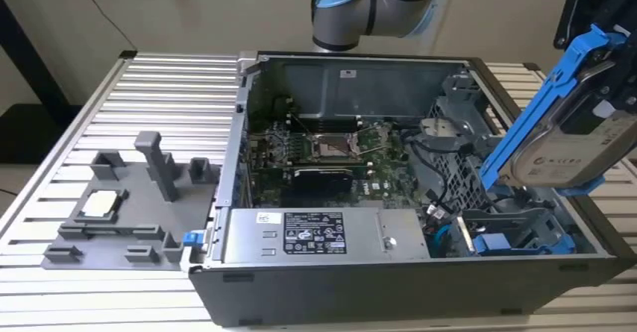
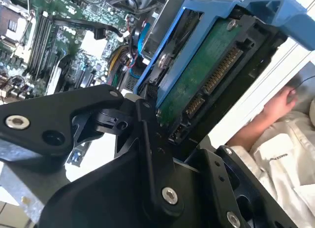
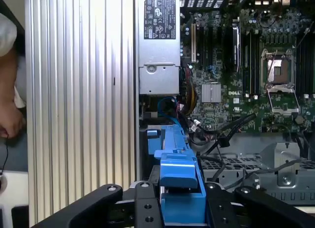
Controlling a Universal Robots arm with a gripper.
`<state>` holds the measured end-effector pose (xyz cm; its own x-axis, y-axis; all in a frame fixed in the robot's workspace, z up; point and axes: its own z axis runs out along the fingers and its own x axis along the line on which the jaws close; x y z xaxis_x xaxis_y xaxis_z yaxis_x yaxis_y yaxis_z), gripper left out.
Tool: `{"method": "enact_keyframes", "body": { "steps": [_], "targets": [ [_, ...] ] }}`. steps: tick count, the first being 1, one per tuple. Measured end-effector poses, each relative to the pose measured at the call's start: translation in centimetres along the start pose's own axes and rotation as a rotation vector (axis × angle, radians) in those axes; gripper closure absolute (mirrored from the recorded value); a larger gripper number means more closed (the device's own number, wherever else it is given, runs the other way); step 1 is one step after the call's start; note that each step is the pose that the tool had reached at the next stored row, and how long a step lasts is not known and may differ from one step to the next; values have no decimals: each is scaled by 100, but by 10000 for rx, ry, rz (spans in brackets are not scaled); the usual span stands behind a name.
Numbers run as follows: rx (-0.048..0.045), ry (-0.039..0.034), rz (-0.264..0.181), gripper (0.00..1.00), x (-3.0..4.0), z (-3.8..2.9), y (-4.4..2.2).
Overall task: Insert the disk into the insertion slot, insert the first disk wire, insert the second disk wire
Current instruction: 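Insert the disk into the insertion slot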
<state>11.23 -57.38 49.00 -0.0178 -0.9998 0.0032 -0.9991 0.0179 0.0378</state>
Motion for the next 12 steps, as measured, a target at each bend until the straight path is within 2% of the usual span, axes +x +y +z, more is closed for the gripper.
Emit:
{"method": "enact_keyframes", "body": {
  "steps": [3,9,12],
  "targets": [
    [61,-60,-8,67,-1,21,0],
    [193,-68,-67,67,0,109,-4],
    [203,-66,-90,67,-1,164,-6]
  ]
}}
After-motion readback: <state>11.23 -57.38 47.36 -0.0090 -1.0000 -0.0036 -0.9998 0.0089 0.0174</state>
